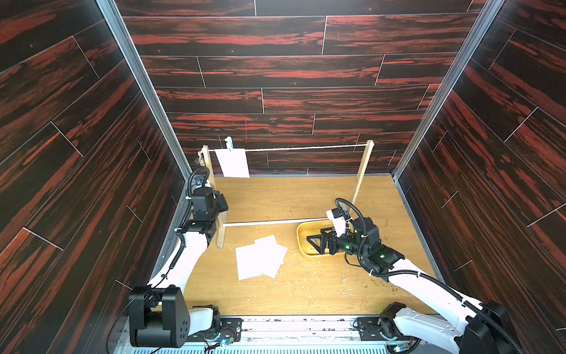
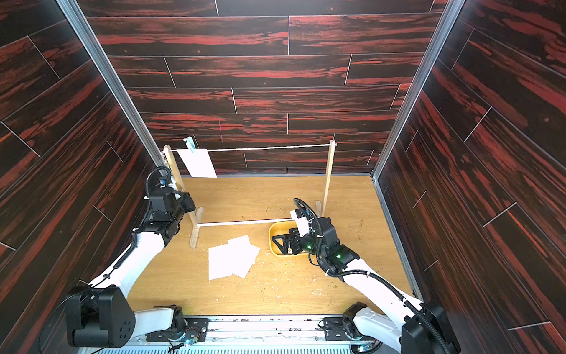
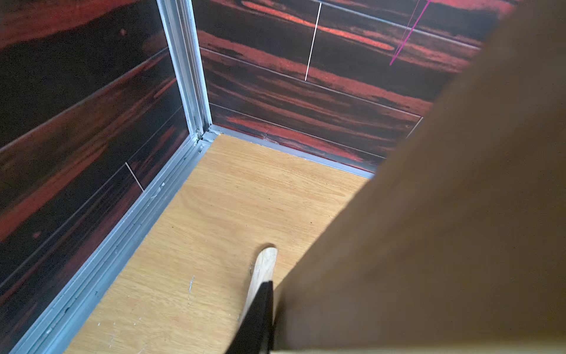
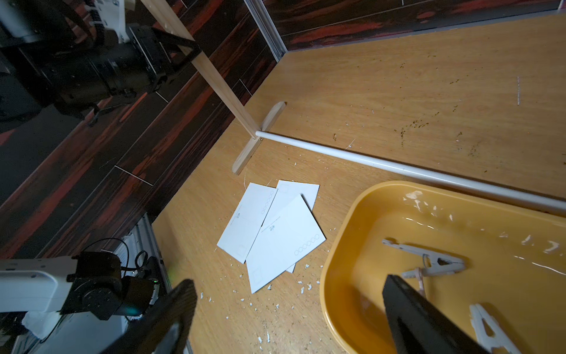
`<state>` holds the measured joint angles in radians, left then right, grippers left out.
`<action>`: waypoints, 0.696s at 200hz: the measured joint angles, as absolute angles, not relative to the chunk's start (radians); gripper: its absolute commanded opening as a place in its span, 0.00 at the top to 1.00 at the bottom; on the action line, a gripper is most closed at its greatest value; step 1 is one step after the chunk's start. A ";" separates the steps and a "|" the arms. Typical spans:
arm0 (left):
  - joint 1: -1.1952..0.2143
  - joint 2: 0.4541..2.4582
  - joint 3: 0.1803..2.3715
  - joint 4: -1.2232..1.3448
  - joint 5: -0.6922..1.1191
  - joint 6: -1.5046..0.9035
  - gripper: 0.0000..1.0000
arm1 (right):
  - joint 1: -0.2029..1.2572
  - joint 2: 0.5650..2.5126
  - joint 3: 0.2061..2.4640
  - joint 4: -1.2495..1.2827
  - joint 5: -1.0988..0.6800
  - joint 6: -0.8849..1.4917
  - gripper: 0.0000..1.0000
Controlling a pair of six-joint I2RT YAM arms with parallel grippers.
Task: Remove the postcards from the strings
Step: Move the clothesline to the center of the board.
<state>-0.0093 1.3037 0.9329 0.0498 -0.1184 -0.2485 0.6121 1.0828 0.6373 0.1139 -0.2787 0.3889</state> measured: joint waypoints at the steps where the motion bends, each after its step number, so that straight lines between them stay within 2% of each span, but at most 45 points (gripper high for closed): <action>1: -0.009 1.304 0.933 0.050 -0.118 -0.247 0.78 | 0.612 1.083 0.637 0.114 -0.279 0.389 0.01; 15: -0.008 1.306 0.934 0.053 -0.104 -0.234 0.89 | 0.612 1.083 0.637 0.115 -0.279 0.389 0.01; 38: -0.005 1.313 0.941 0.053 -0.058 -0.212 0.93 | 0.613 1.083 0.637 0.117 -0.278 0.389 0.01; 46: -0.005 1.317 0.945 0.053 -0.040 -0.206 0.97 | 0.613 1.083 0.637 0.117 -0.278 0.388 0.02; 98: -0.022 1.331 0.953 0.060 0.022 -0.184 1.00 | 0.614 1.082 0.637 0.117 -0.270 0.388 0.01; 139: -0.105 1.361 0.968 0.079 0.026 -0.182 1.00 | 0.614 1.081 0.637 0.111 -0.258 0.384 0.01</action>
<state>-0.1047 1.3605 0.9676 0.0792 0.0261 -0.1818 0.6136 1.0805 0.6369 0.1112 -0.2581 0.3843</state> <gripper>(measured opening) 0.250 0.987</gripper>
